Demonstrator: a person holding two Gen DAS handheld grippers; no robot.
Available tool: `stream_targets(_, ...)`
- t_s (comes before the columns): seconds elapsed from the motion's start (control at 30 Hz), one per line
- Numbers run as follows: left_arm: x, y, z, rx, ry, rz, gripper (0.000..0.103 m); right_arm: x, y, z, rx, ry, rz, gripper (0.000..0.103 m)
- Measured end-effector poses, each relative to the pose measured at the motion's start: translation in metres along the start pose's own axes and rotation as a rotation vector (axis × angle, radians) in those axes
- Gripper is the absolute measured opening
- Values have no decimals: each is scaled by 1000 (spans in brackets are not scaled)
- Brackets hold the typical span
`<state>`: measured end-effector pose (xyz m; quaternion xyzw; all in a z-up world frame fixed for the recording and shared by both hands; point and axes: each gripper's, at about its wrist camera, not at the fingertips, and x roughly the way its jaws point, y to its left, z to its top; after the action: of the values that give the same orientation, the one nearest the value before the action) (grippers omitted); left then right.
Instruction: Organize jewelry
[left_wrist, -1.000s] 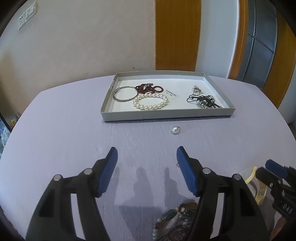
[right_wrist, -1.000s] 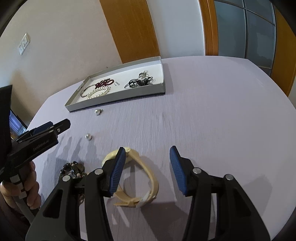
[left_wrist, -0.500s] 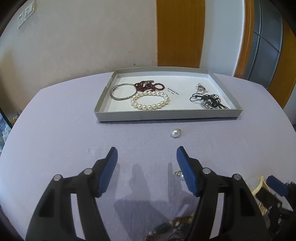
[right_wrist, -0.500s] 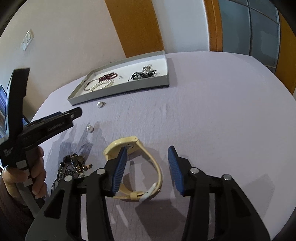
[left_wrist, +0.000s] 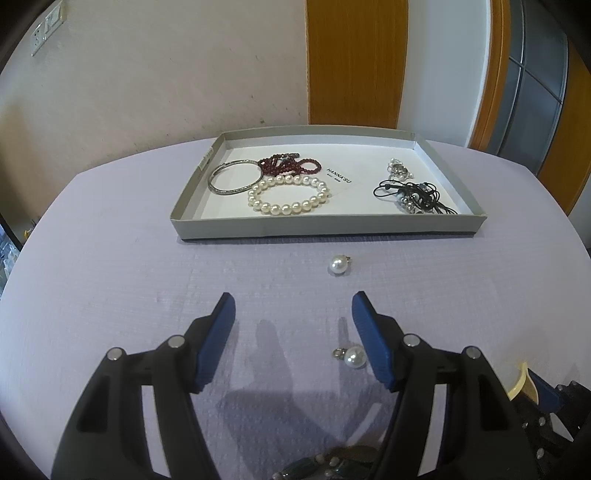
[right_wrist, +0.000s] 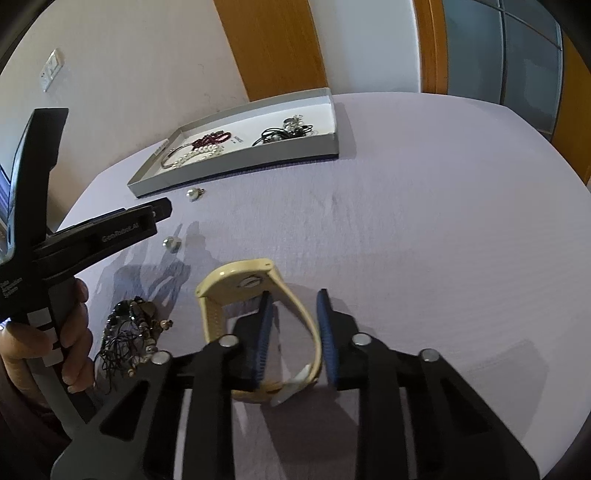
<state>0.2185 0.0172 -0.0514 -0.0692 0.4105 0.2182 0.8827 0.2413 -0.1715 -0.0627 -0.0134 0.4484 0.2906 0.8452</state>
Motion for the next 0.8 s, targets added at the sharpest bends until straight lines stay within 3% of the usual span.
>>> stream_targets(0.27, 3, -2, 0, 8, 3, 4, 64, 1, 0, 1, 3, -7, -30, 6)
stream_targets(0.47, 6, -4, 0, 21, 10, 20, 64, -3, -17, 6, 82, -44, -104, 5)
stream_targets(0.8, 15, -16, 8, 40, 31, 36, 64, -6, -28, 15, 119, -56, -105, 5)
